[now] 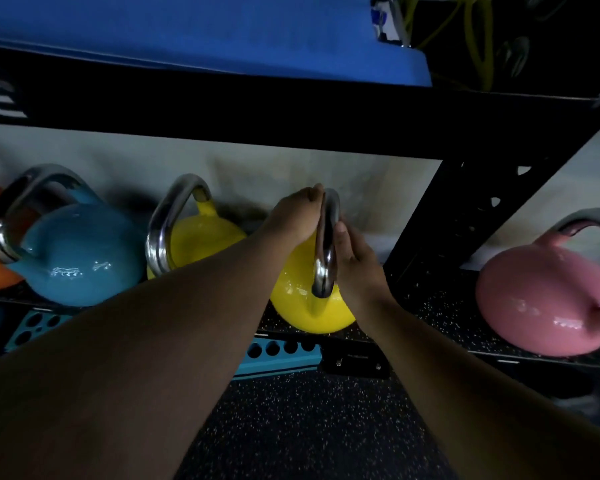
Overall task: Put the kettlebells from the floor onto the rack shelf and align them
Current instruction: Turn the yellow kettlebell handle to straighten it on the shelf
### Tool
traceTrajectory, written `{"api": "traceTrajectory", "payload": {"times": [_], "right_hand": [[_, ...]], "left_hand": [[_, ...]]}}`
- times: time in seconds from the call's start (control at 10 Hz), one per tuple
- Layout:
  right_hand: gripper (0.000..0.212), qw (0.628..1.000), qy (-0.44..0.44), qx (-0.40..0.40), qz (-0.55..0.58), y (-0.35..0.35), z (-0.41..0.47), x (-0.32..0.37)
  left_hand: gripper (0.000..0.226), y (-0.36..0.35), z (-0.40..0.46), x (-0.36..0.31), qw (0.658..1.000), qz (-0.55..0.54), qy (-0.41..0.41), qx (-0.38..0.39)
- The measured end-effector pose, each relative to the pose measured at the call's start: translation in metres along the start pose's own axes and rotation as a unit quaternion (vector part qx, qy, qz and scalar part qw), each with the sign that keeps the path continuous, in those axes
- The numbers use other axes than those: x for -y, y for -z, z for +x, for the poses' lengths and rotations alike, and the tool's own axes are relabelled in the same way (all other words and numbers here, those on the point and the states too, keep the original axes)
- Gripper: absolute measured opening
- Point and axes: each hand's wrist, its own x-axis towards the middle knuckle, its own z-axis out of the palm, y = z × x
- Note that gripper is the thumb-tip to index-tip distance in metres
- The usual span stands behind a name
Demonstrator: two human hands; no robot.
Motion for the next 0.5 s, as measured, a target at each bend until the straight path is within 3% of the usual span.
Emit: {"api": "traceTrajectory", "payload": {"times": [0.3,0.5], "right_hand": [[0.024,0.979,0.044,-0.018,-0.197,0.052,-0.033,0.014],[0.023,0.950,0.136,-0.013,-0.279,0.115,-0.095,0.024]], "left_hand": [[0.040,0.006,-0.049,-0.005,0.990,0.104,-0.079,-0.056],[0.050,0.012,-0.124,-0.027,0.936,0.317,-0.153,-0.031]]}}
